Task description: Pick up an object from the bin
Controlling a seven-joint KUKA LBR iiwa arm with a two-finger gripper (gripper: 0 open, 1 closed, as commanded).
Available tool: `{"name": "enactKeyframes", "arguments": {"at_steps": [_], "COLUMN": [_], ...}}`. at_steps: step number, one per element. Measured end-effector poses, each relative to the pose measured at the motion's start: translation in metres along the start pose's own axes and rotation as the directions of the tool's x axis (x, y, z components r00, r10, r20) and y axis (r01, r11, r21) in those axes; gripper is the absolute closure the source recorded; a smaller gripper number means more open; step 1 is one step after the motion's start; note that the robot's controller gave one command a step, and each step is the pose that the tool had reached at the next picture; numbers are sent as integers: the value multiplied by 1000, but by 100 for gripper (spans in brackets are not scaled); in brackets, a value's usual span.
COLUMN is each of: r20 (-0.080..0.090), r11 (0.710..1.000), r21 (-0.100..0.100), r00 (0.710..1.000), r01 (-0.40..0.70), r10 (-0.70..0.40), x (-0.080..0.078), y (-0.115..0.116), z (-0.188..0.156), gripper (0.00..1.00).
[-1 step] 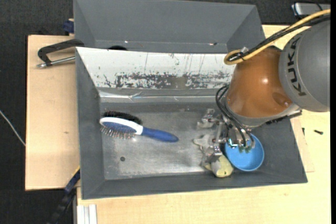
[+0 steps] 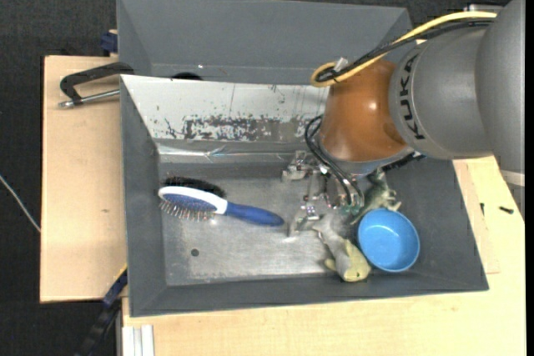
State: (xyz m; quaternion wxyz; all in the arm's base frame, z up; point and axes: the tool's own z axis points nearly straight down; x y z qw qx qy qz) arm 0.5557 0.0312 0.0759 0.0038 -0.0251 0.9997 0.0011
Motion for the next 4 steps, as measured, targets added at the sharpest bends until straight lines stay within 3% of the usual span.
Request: {"name": "enactKeyframes", "arguments": {"at_steps": [1,2,3,4], "r20": [4,-2,-7,6], "r11": [983,959,959,956], "r21": [1,-1,-2,1], "r00": [983,959,959,956], "r01": [185,284,285,294], "r10": [-185,-284,-285,-294], "x": [-13,-21,-20,-27], "y": [26,100,101,91], "z": [-69,-4,-3,-145], "gripper": [0,0,100,100]}}
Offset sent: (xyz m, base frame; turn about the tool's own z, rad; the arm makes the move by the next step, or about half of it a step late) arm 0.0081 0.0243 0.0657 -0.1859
